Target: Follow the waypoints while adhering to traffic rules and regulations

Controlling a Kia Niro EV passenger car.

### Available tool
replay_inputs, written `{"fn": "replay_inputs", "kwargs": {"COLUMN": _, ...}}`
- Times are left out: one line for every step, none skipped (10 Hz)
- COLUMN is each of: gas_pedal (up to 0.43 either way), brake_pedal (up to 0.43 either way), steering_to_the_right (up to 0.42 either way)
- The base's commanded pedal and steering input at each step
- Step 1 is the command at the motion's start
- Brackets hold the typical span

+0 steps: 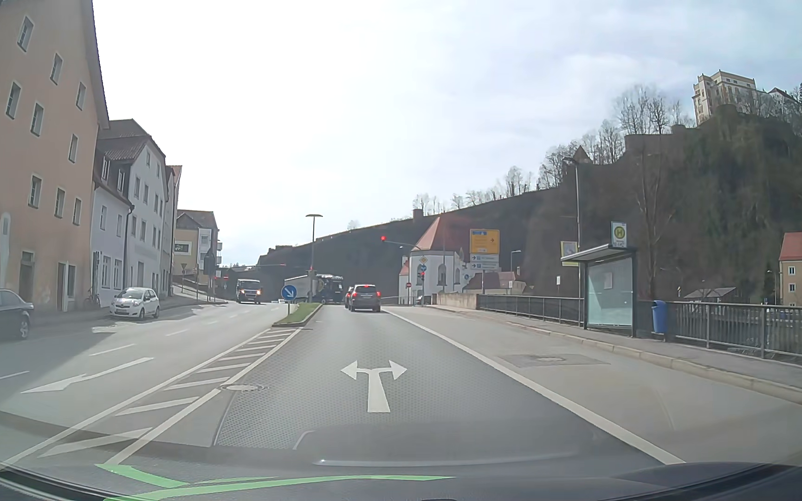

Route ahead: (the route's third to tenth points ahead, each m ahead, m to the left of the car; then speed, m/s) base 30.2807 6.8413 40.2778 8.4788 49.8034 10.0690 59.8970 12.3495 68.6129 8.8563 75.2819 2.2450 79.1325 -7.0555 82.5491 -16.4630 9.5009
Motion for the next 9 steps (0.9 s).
{"fn": "replay_inputs", "kwargs": {"gas_pedal": 0.0, "brake_pedal": 0.085, "steering_to_the_right": -0.016}}
{"fn": "replay_inputs", "kwargs": {"gas_pedal": 0.0, "brake_pedal": 0.098, "steering_to_the_right": -0.017}}
{"fn": "replay_inputs", "kwargs": {"gas_pedal": 0.0, "brake_pedal": 0.104, "steering_to_the_right": -0.017}}
{"fn": "replay_inputs", "kwargs": {"gas_pedal": 0.0, "brake_pedal": 0.11, "steering_to_the_right": -0.017}}
{"fn": "replay_inputs", "kwargs": {"gas_pedal": 0.0, "brake_pedal": 0.122, "steering_to_the_right": -0.017}}
{"fn": "replay_inputs", "kwargs": {"gas_pedal": 0.0, "brake_pedal": 0.122, "steering_to_the_right": -0.018}}
{"fn": "replay_inputs", "kwargs": {"gas_pedal": 0.0, "brake_pedal": 0.122, "steering_to_the_right": -0.018}}
{"fn": "replay_inputs", "kwargs": {"gas_pedal": 0.0, "brake_pedal": 0.122, "steering_to_the_right": -0.017}}
{"fn": "replay_inputs", "kwargs": {"gas_pedal": 0.0, "brake_pedal": 0.134, "steering_to_the_right": -0.018}}
